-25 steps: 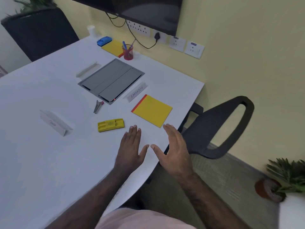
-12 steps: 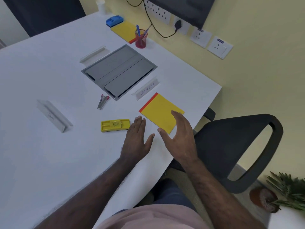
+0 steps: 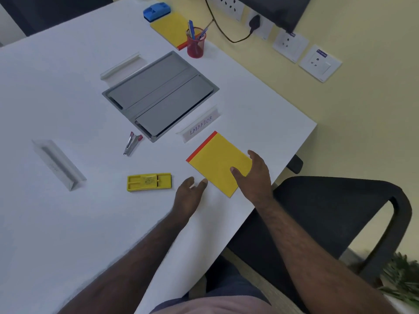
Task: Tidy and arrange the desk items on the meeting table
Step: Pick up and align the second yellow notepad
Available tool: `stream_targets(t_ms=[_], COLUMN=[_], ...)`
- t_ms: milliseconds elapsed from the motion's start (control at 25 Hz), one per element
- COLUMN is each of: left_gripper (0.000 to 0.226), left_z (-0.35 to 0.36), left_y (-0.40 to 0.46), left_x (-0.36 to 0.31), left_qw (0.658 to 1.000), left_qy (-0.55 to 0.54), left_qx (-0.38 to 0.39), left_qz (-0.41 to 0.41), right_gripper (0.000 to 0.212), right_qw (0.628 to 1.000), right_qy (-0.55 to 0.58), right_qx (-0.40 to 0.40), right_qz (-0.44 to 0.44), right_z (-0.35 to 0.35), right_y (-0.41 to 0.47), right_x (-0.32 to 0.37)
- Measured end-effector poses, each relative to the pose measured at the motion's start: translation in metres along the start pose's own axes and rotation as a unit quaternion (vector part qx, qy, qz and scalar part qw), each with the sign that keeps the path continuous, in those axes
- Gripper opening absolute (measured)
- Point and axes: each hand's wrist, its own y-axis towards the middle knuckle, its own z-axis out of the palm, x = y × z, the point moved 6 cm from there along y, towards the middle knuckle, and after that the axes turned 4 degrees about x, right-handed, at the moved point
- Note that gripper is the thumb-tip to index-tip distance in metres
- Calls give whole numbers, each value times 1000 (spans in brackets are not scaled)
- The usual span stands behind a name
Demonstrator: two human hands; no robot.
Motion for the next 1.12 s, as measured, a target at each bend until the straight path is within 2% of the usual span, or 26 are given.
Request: stream_targets(t_ms=[120,280,400,640,880,1000,1120], left_gripper=[48,45,35,20,10,8,12], left_z=[12,23,32,45,52,59,63], left_y=[14,24,32,48,64,75,85], left_x=[0,-8,-8,-5,-2,-6,-11], left_qw=[998,992,983,963,955,956,968], left_qy=[-56,-116,-163,-238,-249,-246,-197], left_qx=[-6,-6,-21,-58,-79,-76,-90], left_qz=[-21,-43,-82,-109,-140,-143,-128], right_gripper=[83,83,84,82,68,62,59], right_qw=[999,995,991,984,970,968,965], right_qy=[-25,-75,-98,-135,-39,-16,10], right_qx=[26,58,88,115,187,182,177], right_qz=[0,-5,1,25,148,170,192], right_z=[9,19,27,31,18,12,8], right_y=[34,74,93,109,137,144,148], right_x=[-12,-25,-38,-58,-83,-89,-92])
